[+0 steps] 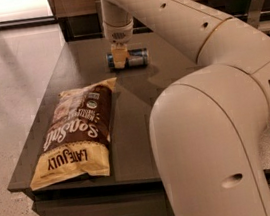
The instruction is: Place redbull can upright
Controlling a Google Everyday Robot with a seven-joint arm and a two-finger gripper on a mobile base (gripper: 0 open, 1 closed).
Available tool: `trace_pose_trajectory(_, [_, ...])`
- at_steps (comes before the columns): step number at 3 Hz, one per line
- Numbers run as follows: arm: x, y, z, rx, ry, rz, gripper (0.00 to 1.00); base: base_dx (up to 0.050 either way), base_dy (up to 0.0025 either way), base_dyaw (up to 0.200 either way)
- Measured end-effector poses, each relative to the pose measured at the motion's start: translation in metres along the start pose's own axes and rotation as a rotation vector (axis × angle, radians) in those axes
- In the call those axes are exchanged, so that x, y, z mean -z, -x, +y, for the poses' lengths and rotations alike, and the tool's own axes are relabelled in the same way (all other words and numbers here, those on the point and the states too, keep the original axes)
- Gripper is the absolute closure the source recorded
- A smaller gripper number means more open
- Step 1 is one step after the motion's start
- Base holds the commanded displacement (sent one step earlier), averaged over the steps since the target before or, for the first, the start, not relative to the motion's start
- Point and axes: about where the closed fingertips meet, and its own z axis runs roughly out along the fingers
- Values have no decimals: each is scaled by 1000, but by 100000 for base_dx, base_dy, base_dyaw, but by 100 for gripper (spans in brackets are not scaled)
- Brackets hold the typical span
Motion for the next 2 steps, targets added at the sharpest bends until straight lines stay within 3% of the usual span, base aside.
trace_pose_trajectory(1, [13,4,-1,22,-11,-21,100,0,0,0])
trace_pose_trajectory(2, [37,9,-2,32,-29,-82,100,0,0,0])
